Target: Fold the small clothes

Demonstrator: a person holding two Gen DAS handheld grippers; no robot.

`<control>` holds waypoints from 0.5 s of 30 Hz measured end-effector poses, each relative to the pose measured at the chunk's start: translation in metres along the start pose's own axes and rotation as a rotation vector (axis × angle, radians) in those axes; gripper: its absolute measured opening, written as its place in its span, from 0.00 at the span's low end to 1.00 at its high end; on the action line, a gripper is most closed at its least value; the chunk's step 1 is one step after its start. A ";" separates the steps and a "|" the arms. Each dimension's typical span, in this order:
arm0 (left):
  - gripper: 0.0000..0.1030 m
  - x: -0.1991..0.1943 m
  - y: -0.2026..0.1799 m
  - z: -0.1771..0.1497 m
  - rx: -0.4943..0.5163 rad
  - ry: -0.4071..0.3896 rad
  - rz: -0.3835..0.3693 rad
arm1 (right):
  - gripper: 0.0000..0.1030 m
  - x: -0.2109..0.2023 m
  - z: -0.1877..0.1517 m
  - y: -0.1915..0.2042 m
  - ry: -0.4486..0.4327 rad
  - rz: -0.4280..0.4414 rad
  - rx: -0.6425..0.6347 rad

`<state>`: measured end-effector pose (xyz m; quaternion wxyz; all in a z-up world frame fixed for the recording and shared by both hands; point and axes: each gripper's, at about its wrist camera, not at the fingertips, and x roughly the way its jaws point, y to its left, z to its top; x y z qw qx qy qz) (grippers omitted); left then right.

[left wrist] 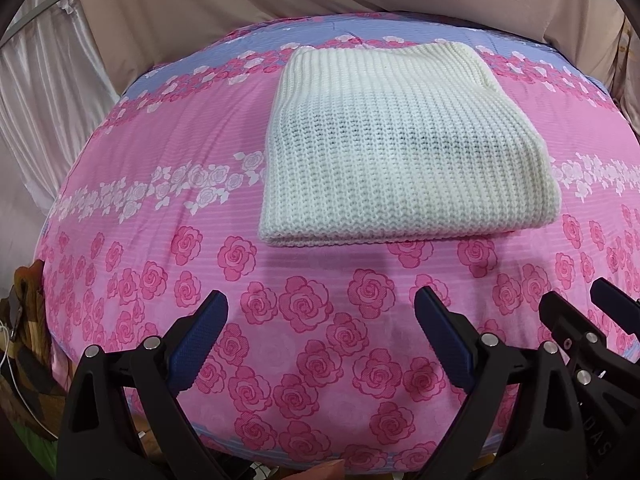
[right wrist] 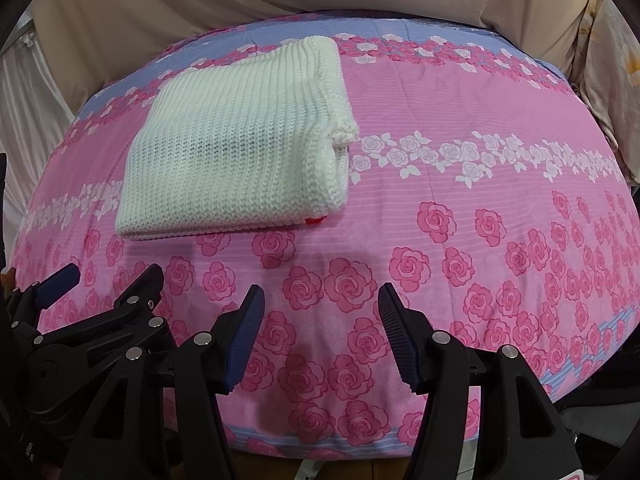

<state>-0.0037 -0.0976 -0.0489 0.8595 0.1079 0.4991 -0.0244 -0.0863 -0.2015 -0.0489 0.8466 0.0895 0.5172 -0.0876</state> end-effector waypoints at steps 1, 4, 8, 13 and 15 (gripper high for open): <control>0.89 0.000 0.000 0.000 0.000 0.001 0.001 | 0.56 0.000 0.000 0.000 0.000 0.000 0.000; 0.89 0.001 0.001 0.000 -0.002 0.004 0.001 | 0.56 0.000 0.000 0.000 0.001 0.000 0.000; 0.89 0.002 0.000 0.000 -0.004 0.007 0.003 | 0.57 0.002 0.000 0.001 0.005 0.001 -0.004; 0.89 0.003 0.000 0.001 -0.006 0.011 0.005 | 0.56 0.003 0.001 0.000 0.007 0.002 -0.009; 0.89 0.003 0.000 0.001 -0.006 0.011 0.005 | 0.56 0.004 0.001 0.000 0.007 0.001 -0.011</control>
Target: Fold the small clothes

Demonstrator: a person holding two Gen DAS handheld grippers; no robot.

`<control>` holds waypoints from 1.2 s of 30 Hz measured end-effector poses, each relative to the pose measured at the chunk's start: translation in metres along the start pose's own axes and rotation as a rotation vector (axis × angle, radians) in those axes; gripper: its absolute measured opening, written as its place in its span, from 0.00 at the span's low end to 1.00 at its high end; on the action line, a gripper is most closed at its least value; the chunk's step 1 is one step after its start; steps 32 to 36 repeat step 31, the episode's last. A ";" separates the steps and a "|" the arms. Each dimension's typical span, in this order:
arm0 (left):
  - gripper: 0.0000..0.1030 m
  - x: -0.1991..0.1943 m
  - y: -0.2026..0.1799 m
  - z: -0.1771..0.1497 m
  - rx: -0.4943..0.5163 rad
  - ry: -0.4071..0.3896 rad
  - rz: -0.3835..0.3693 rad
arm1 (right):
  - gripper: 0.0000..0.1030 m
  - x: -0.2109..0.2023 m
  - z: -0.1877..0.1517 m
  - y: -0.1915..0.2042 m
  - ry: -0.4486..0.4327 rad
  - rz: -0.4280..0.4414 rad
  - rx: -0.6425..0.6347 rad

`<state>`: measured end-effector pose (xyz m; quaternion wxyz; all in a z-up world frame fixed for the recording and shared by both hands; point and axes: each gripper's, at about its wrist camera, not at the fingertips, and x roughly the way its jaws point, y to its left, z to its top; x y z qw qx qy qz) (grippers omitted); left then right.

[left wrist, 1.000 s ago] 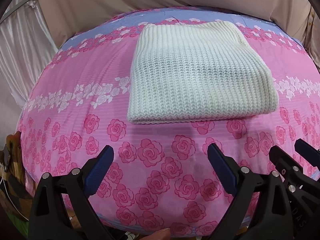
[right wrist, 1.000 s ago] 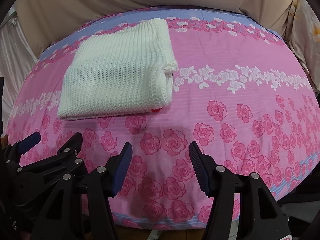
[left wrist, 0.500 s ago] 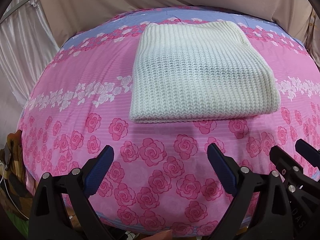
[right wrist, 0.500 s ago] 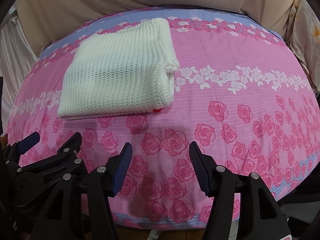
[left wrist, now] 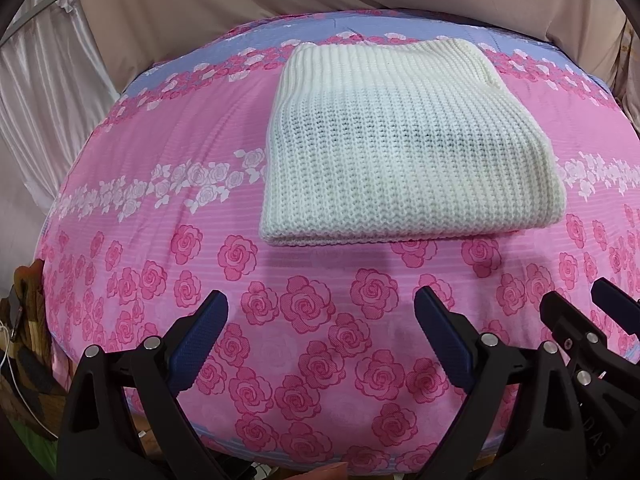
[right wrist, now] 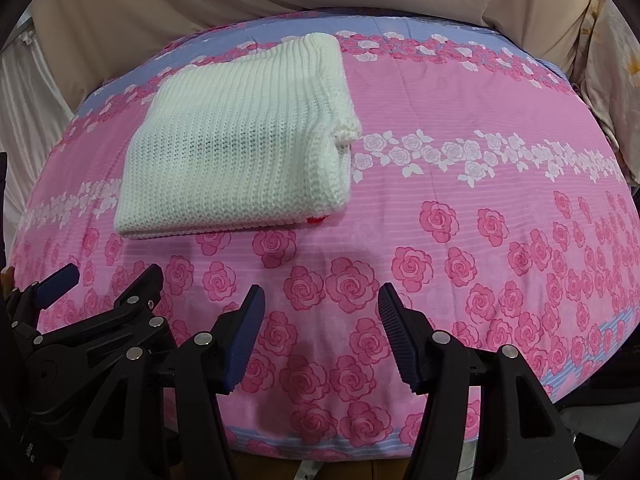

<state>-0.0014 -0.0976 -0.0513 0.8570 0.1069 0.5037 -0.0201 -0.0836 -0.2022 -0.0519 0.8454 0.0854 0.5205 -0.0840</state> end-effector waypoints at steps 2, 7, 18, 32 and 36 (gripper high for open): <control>0.89 0.000 0.000 0.000 0.000 0.000 0.001 | 0.56 0.001 0.000 -0.001 0.001 0.001 -0.002; 0.89 0.001 0.001 0.001 -0.001 0.000 0.004 | 0.56 0.002 0.002 0.000 0.002 0.001 -0.006; 0.83 0.002 0.001 0.001 -0.006 -0.004 0.021 | 0.56 0.004 0.005 0.002 0.006 0.002 -0.034; 0.83 0.000 -0.002 0.002 -0.004 -0.009 0.030 | 0.56 0.002 0.004 0.002 0.000 0.001 -0.034; 0.83 0.000 -0.002 0.002 -0.004 -0.009 0.030 | 0.56 0.002 0.004 0.002 0.000 0.001 -0.034</control>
